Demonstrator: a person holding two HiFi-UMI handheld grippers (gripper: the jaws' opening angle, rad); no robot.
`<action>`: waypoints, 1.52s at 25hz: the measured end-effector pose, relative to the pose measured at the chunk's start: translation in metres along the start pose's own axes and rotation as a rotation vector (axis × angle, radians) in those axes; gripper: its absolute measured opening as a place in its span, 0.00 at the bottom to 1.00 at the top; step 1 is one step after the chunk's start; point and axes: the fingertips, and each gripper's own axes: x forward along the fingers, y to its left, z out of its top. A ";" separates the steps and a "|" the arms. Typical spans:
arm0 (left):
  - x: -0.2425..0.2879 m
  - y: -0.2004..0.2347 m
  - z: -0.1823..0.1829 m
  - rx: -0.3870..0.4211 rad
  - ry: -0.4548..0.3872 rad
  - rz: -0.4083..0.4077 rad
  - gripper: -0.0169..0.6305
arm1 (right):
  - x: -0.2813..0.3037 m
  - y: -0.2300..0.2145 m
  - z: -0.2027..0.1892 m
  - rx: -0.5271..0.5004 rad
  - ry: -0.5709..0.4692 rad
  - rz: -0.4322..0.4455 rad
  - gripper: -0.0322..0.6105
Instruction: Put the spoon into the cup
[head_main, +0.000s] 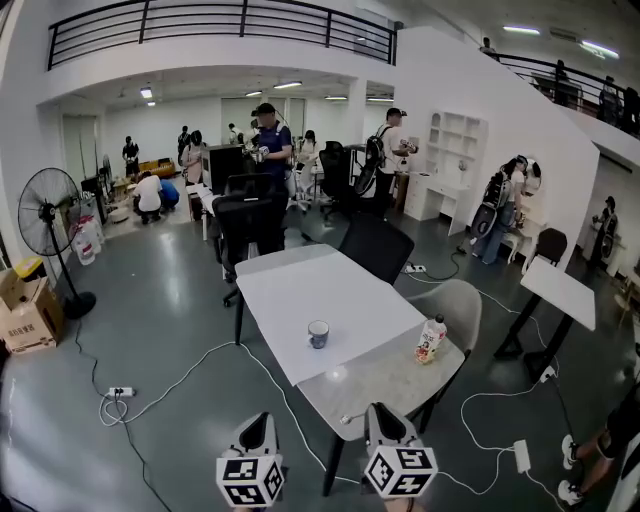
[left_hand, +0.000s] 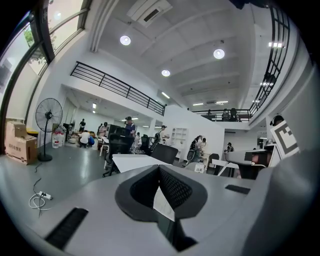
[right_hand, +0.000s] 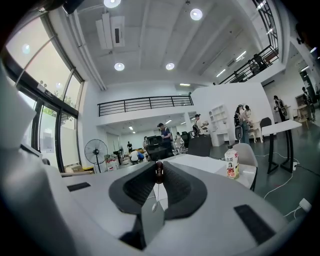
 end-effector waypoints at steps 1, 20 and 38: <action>0.009 0.000 0.001 0.001 0.000 0.000 0.05 | 0.008 -0.005 0.001 0.002 0.002 0.000 0.15; 0.123 0.039 -0.013 -0.029 0.077 0.007 0.05 | 0.122 -0.039 -0.021 0.027 0.096 -0.028 0.15; 0.278 0.108 0.054 0.030 0.060 -0.158 0.05 | 0.249 -0.040 0.027 0.068 -0.003 -0.211 0.15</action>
